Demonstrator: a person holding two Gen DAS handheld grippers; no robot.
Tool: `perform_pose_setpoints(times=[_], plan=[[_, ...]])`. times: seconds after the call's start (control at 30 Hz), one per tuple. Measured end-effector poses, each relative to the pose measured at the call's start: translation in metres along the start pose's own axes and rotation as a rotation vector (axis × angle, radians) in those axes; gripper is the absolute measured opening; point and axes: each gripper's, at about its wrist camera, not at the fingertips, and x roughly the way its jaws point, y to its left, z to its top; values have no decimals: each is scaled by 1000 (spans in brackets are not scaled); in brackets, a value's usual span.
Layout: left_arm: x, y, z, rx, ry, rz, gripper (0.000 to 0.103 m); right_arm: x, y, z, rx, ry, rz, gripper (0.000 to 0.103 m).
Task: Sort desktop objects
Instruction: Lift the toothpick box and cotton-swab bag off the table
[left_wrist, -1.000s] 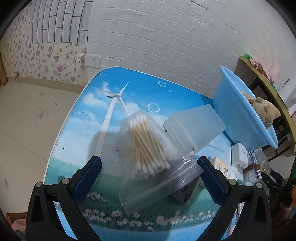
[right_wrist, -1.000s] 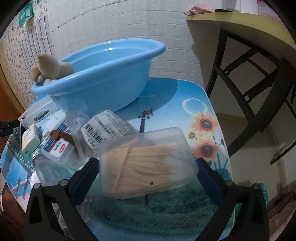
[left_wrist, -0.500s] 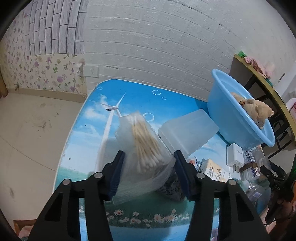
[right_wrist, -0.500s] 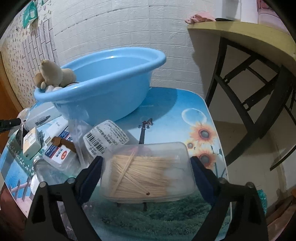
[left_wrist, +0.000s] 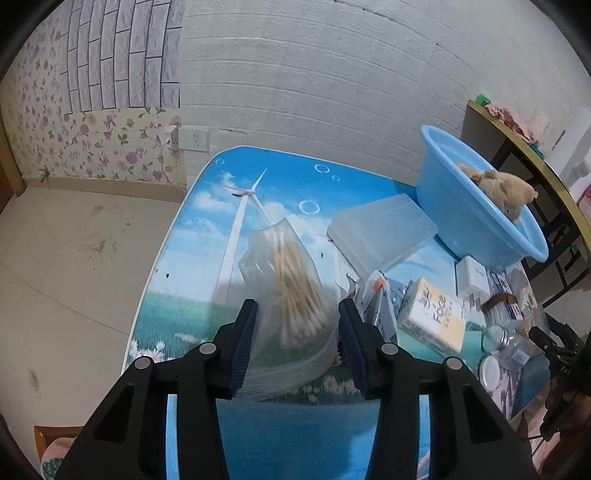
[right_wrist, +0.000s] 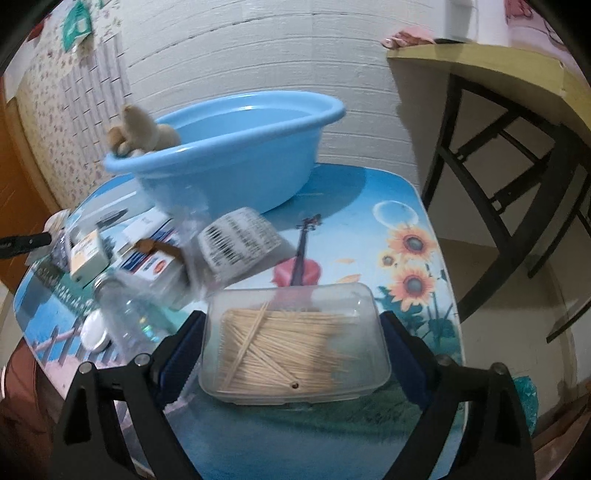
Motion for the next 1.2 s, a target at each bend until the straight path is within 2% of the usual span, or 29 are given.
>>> perform_pose_setpoints(times=[0.17,0.33,0.67,1.03,1.2], plan=[[-4,-9,-10,46,6,36,43,-7,11,-8,-44,1,15,93],[-1,-7,-22,61,30,82,44,-11,6,-11,-32,11,7,93],[-3,-2,-25,48,29,72,47,-21,-21,-16,18,39,-44,93],[6,-2,-25,58,30,67,64,-13,-13,-18,-7,66,-57,95],[9,-2,-22,73,18,81,67,-8,-1,-19,-19,70,-10,96]])
